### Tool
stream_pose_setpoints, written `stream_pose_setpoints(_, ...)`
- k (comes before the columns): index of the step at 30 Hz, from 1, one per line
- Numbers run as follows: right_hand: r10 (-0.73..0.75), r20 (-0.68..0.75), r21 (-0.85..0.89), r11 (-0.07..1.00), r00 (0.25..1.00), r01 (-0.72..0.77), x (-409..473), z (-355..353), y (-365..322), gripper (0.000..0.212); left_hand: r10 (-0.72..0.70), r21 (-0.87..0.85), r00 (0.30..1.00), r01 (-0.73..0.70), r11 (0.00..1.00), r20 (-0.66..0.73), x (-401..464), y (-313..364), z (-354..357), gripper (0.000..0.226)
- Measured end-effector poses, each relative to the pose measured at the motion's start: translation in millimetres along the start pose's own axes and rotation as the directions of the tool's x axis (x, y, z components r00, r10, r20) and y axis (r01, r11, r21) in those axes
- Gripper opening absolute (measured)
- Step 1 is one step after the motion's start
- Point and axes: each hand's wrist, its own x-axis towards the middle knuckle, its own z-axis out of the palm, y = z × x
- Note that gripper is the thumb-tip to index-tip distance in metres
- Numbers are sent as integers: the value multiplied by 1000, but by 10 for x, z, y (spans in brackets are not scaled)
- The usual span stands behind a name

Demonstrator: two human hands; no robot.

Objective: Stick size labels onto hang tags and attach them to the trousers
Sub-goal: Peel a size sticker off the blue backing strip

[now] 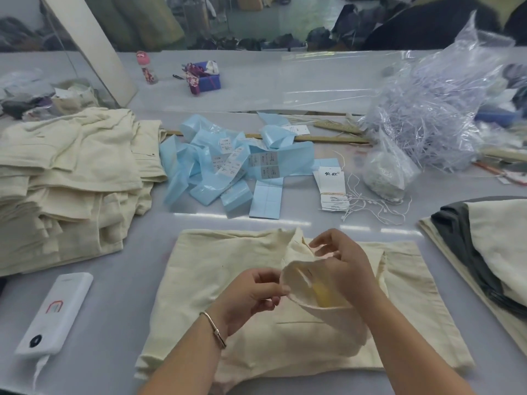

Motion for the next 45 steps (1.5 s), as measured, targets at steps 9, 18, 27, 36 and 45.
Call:
stream_pose_setpoints(9,-128,136,-49,990,982,136,351,895,-545,41,90,-145,851,-191,971,-517,-100,445,-1390,19)
stream_pose_setpoints(18,121,303,-3,992,945,-126,839,2235,-672,35,64,-124,641,-244,962,-765,285,541,-2589,15)
stream_pose_setpoints(27,174,308,35,980,935,-194,1247,2732,-721,34,658,874,585,220,433,-473,1264,826,-3030,65)
stream_pose_setpoints(36,88,10,113,990,996,-89,2060,2940,-1130,16,944,977,319,-158,143,-86,930,886,-3059,14)
stream_pose_setpoints(45,500,297,163,812,813,-560,2552,3340,-1220,13,945,976,315,-217,-23,92,647,610,-3061,16)
